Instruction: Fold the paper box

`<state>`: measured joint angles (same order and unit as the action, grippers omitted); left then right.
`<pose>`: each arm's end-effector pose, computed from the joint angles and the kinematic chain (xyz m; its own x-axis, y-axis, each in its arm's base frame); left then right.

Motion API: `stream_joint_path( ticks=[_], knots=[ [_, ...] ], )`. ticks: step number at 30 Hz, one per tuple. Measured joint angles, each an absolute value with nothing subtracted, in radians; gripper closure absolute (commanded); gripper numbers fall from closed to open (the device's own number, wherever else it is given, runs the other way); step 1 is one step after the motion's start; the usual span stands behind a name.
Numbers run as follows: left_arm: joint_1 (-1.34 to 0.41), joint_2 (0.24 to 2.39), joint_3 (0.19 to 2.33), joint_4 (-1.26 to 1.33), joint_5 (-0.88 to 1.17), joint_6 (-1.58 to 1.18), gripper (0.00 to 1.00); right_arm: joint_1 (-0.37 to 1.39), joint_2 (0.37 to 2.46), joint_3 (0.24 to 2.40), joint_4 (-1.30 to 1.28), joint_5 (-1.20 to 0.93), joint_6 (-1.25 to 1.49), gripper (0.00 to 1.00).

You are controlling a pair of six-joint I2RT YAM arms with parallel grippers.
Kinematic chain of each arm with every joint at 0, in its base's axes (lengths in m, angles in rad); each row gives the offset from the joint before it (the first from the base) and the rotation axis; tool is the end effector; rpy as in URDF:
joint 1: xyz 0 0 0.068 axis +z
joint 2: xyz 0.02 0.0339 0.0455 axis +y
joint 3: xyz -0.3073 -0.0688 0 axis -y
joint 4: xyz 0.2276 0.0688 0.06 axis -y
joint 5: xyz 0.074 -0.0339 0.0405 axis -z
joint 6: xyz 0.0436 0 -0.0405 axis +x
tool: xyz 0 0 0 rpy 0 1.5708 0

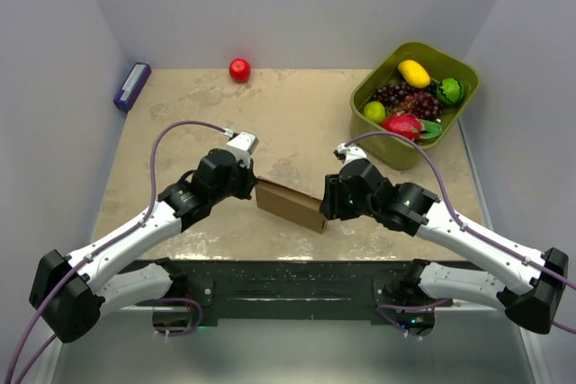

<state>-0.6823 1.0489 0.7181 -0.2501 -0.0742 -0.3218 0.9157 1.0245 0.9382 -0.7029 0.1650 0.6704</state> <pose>0.1571 -0.1235 0.2982 -0.5877 0.0711 -0.8059 0.4162 0.8808 -0.2258 0.1121 0.1342 0.3332 -0.7810 -0.0107 -0.6244 -0.2890 0.8925 0.3463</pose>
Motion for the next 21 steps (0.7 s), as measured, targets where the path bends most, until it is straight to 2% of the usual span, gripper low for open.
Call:
stream_joint_path(
  ticks=[11,14,21],
  knots=[
    [-0.696,1.051,0.724,-0.257,-0.087,-0.323,1.00,0.916,1.042,0.932,-0.717,0.193,0.698,0.63],
    [-0.698,1.052,0.725,-0.257,-0.090,-0.323,1.00,0.916,1.047,0.917,-0.718,0.198,0.702,0.72],
    [-0.706,1.053,0.726,-0.258,-0.098,-0.322,1.00,0.916,1.055,0.883,-0.709,0.202,0.722,0.82]
  ],
)
